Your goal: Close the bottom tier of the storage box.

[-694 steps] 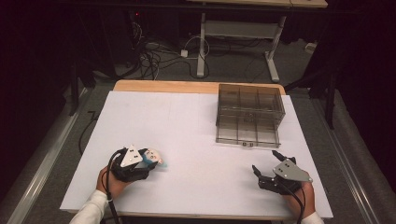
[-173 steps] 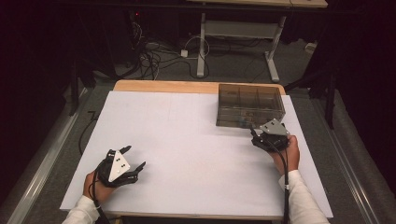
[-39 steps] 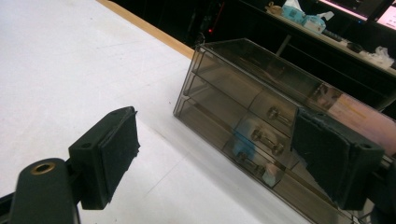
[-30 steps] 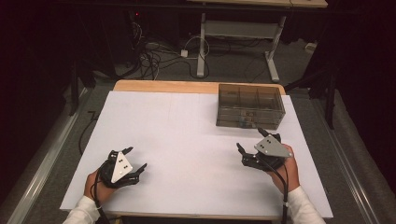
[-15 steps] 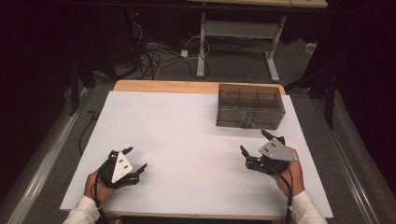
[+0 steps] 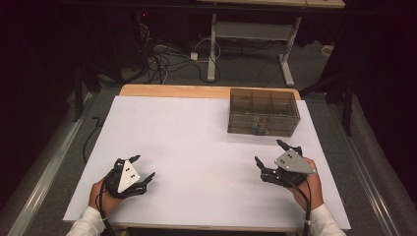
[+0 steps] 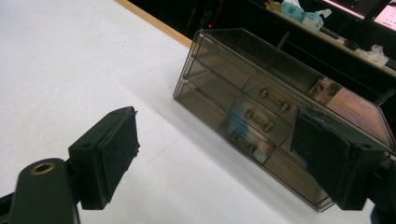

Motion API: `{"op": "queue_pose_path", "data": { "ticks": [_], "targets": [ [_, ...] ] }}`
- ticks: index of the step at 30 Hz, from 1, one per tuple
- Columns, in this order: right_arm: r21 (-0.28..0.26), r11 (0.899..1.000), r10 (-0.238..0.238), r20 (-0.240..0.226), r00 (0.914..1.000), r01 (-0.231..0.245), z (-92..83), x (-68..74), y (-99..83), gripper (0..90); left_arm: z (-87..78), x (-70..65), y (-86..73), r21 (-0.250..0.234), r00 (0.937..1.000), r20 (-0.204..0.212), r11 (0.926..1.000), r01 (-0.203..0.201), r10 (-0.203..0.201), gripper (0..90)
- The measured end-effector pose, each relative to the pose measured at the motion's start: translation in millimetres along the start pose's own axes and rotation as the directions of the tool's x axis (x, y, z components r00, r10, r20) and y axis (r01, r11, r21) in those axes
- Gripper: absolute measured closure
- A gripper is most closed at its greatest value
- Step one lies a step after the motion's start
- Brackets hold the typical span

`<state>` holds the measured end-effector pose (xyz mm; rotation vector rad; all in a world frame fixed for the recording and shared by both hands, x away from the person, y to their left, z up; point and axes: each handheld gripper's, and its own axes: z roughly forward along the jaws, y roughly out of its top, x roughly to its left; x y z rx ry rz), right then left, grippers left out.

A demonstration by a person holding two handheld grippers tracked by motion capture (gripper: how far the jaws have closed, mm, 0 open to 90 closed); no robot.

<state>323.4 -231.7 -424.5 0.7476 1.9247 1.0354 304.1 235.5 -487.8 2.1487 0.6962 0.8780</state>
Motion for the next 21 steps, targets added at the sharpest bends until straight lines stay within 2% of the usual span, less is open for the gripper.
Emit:
{"op": "queue_pose_path", "data": {
  "ticks": [21],
  "targets": [
    [0.032,0.999,-0.002,-0.006,1.0000,0.002,-5.8,-0.7,-13.4,16.5,0.6,-0.4,0.2,0.003,1.0000,0.005,1.0000,-0.003,0.003,24.2]
  ]
}}
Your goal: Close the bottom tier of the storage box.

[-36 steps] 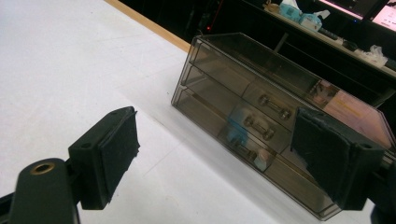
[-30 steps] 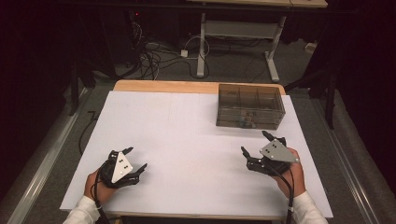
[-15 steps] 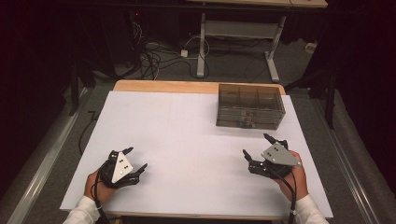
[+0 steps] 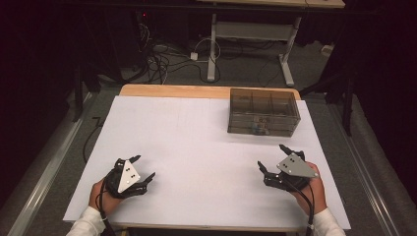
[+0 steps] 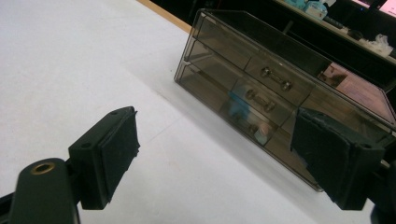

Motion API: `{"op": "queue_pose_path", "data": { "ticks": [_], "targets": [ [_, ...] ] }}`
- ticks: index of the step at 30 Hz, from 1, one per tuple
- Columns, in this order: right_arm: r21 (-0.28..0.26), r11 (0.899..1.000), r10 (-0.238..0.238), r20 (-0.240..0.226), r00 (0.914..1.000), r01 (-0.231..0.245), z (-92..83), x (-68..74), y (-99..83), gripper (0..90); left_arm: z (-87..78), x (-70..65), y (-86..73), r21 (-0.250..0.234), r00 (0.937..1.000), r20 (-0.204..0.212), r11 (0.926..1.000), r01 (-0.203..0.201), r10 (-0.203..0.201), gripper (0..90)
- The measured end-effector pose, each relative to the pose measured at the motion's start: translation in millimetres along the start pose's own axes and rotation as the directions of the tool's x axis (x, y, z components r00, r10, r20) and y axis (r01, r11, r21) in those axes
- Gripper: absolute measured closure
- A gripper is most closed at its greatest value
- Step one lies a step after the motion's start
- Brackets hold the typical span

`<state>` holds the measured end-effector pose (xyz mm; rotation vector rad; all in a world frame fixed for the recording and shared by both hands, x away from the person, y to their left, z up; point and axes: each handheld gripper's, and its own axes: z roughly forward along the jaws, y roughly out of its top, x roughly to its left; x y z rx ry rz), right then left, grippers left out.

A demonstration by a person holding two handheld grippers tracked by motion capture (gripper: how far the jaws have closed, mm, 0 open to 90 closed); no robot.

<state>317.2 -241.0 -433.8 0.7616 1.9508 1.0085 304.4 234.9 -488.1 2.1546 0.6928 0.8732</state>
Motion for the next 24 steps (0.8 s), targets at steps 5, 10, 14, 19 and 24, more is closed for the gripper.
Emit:
{"op": "queue_pose_path", "data": {
  "ticks": [5,10,14,19,24],
  "targets": [
    [0.012,1.000,-0.011,-0.001,0.9999,0.011,-1.5,-0.3,-4.2,16.6,0.3,-0.3,0.2,0.002,1.0000,0.000,1.0000,-0.002,0.002,24.2],
    [0.022,1.000,-0.014,0.006,0.9999,0.014,-2.3,-1.2,-8.5,16.6,0.7,-0.7,0.5,0.003,1.0000,0.005,1.0000,-0.004,0.004,24.2],
    [0.029,0.999,-0.023,0.012,0.9997,0.023,-2.7,-0.9,-12.1,16.6,1.2,-1.3,0.6,0.005,1.0000,0.008,1.0000,-0.006,0.006,24.2],
    [0.027,0.999,-0.028,0.020,0.9994,0.027,-3.3,-2.2,-15.4,16.6,1.6,-2.0,1.0,0.004,0.9999,0.008,1.0000,-0.006,0.006,24.2],
    [0.034,0.998,-0.057,0.030,0.9979,0.056,-3.3,-0.4,-21.1,16.6,2.0,-2.4,1.2,0.004,0.9999,0.010,1.0000,-0.005,0.005,24.2]
  ]
}}
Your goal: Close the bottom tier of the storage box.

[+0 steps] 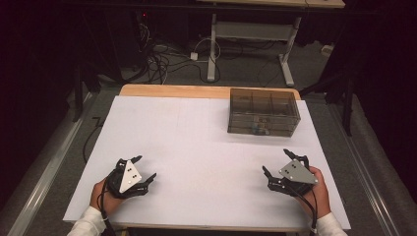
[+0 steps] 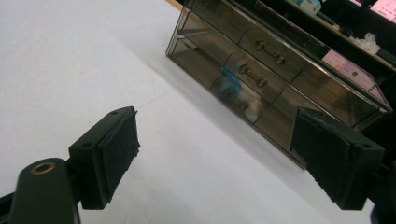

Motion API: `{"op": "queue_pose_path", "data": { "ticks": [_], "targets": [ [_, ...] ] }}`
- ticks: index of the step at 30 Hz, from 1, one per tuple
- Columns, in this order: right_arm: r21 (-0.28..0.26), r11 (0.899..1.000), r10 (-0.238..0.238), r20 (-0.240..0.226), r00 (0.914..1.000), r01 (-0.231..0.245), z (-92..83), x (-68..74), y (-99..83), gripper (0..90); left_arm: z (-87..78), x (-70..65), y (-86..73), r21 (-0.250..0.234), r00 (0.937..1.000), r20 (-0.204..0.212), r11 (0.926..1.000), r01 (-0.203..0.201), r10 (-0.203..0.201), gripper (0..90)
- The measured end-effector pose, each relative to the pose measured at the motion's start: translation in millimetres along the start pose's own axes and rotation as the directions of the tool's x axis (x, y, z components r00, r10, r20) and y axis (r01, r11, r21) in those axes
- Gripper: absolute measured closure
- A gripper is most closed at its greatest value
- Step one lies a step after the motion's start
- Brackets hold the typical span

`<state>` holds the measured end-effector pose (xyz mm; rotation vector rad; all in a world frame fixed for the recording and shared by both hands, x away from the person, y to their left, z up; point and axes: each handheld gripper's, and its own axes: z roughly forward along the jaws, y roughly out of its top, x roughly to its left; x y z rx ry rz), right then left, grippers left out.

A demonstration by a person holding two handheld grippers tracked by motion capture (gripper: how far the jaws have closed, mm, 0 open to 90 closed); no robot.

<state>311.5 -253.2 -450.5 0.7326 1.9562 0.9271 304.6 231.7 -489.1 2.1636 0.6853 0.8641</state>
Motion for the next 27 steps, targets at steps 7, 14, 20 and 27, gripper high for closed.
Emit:
{"op": "queue_pose_path", "data": {
  "ticks": [7,14,20,27],
  "targets": [
    [-0.005,1.000,0.010,-0.003,0.9999,-0.010,-4.8,-2.5,-8.9,16.5,0.2,-0.5,0.7,-0.003,1.0000,0.001,1.0000,0.000,0.000,24.2],
    [-0.001,0.999,0.043,0.003,0.9991,-0.043,-9.2,-7.2,-20.0,16.5,0.5,-0.5,1.2,-0.004,1.0000,0.005,1.0000,0.001,-0.001,24.2],
    [0.010,0.999,0.052,0.016,0.9985,-0.052,-10.8,-10.2,-26.4,16.6,1.3,-1.4,2.4,-0.009,0.9999,0.011,1.0000,0.000,0.001,24.2],
    [0.022,0.997,0.079,0.019,0.9967,-0.080,-15.3,-13.2,-38.4,16.6,2.6,-1.1,3.6,-0.010,0.9998,0.018,0.9999,0.002,-0.002,24.2]
  ]
}}
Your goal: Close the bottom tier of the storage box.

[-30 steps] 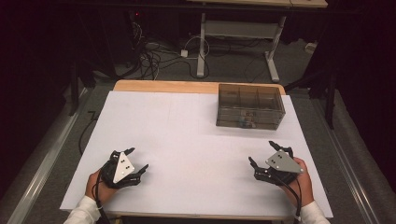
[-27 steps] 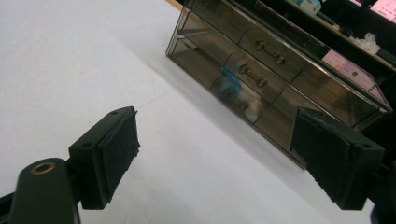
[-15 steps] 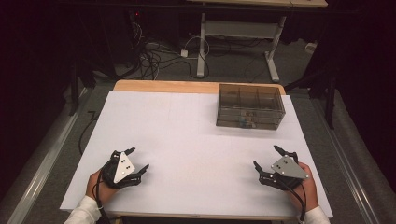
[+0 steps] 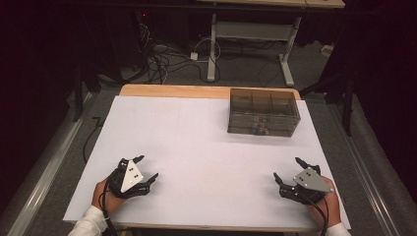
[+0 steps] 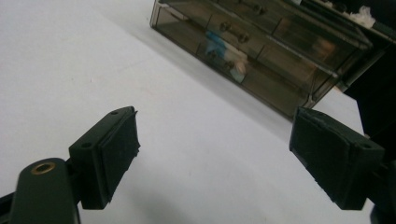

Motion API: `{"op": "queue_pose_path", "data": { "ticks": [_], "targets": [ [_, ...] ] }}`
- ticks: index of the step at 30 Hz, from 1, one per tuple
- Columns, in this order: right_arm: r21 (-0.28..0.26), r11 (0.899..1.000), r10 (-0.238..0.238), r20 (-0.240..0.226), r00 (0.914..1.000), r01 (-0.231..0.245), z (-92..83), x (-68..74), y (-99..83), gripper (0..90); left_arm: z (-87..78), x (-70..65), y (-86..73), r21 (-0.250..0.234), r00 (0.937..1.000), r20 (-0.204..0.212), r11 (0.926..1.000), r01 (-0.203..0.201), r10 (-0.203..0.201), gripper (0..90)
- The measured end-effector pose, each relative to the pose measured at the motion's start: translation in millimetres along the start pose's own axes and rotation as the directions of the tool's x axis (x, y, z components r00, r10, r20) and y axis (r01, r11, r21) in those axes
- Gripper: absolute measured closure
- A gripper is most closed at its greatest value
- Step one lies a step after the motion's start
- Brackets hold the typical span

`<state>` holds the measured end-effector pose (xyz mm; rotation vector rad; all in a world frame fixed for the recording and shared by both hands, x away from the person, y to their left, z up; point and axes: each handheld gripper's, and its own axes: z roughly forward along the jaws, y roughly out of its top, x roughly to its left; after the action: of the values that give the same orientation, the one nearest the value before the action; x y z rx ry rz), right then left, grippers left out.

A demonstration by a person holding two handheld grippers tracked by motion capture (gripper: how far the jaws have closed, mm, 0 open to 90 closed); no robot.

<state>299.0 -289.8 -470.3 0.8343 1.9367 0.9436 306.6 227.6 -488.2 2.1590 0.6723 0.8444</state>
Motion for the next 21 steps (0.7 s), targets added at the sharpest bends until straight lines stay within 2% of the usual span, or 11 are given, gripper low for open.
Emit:
{"op": "queue_pose_path", "data": {
  "ticks": [3,5,10,14,21],
  "targets": [
    [0.004,1.000,0.017,0.010,0.9998,-0.017,-1.6,-1.3,-5.6,16.7,1.1,-0.2,1.1,-0.004,1.0000,0.002,1.0000,0.002,-0.002,24.2],
    [0.011,1.000,0.029,0.001,0.9996,-0.029,-1.1,-2.3,-9.3,16.7,2.3,-0.1,2.2,-0.005,1.0000,0.004,1.0000,0.002,-0.002,24.2],
    [0.003,1.000,0.017,-0.005,0.9998,-0.017,-1.0,-1.7,-10.5,16.7,4.3,-1.7,2.5,0.003,0.9999,0.006,1.0000,-0.008,0.008,24.2],
    [-0.014,1.000,0.026,-0.012,0.9996,-0.026,-2.0,-0.9,-9.0,16.7,2.3,-2.9,2.8,0.004,0.9999,0.001,0.9999,-0.012,0.012,24.2],
    [-0.039,0.999,0.013,0.005,0.9999,-0.013,-4.9,-0.1,-6.1,16.7,-1.1,-2.5,1.3,0.001,0.9998,-0.008,0.9999,-0.017,0.017,24.2]
  ]
}}
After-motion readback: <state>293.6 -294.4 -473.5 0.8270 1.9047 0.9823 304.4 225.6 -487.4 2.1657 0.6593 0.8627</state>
